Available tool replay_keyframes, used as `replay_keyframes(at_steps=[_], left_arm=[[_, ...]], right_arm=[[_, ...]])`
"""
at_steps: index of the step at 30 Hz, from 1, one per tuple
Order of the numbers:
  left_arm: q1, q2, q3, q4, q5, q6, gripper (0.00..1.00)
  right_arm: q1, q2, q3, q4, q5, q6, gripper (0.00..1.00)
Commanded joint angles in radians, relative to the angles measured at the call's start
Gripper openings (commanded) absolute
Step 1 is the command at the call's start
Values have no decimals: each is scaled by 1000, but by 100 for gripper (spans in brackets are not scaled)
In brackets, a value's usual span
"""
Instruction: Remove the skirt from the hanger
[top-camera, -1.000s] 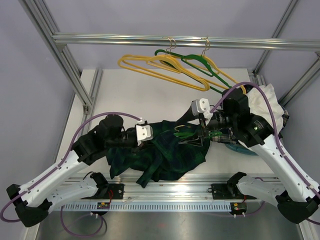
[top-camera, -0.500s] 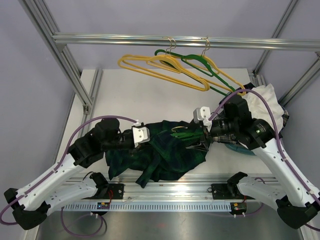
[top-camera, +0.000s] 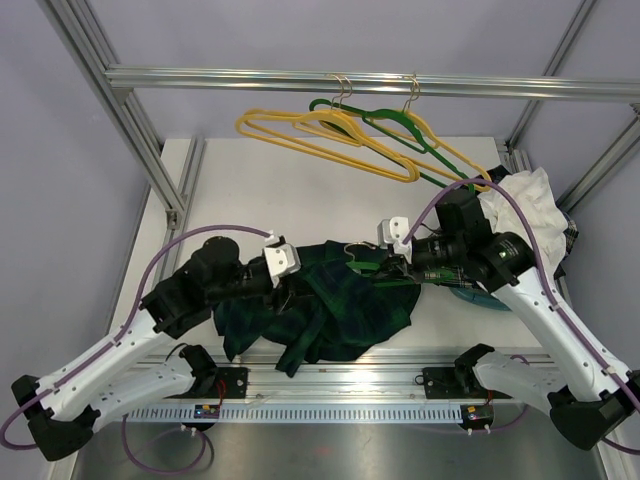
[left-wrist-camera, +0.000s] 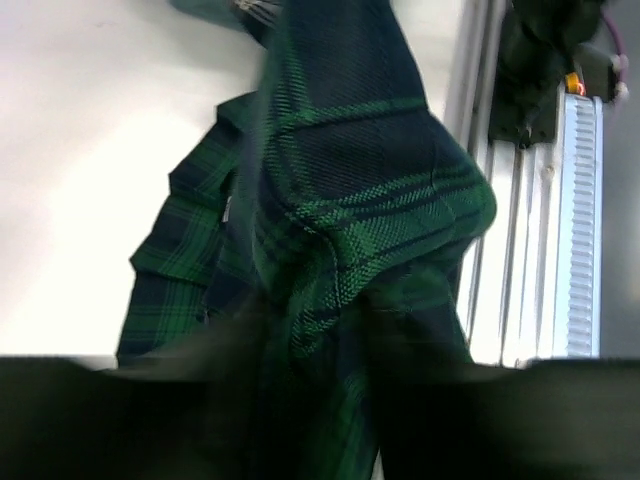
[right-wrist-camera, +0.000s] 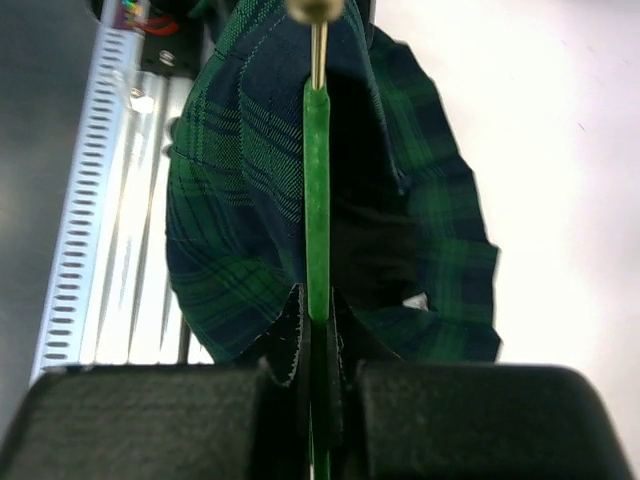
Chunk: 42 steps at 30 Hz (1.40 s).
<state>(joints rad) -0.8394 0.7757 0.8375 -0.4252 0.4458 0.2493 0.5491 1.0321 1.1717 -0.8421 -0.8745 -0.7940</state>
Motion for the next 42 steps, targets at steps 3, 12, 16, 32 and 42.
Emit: replay_keyframes(at_steps=[3, 12, 16, 32, 42], left_arm=[[0, -56, 6, 157, -238, -238, 91], [3, 3, 55, 121, -411, -764, 99], [3, 103, 51, 161, -354, -1011, 96], [-58, 378, 15, 347, -435, -1197, 19], [84, 128, -142, 42, -648, -1104, 0]], right_arm=[[-47, -35, 17, -26, 199, 21, 0], [-64, -26, -6, 32, 302, 214, 0], [-64, 9, 3, 69, 354, 306, 0], [-64, 13, -6, 94, 305, 342, 0], [-135, -58, 19, -185, 362, -72, 0]])
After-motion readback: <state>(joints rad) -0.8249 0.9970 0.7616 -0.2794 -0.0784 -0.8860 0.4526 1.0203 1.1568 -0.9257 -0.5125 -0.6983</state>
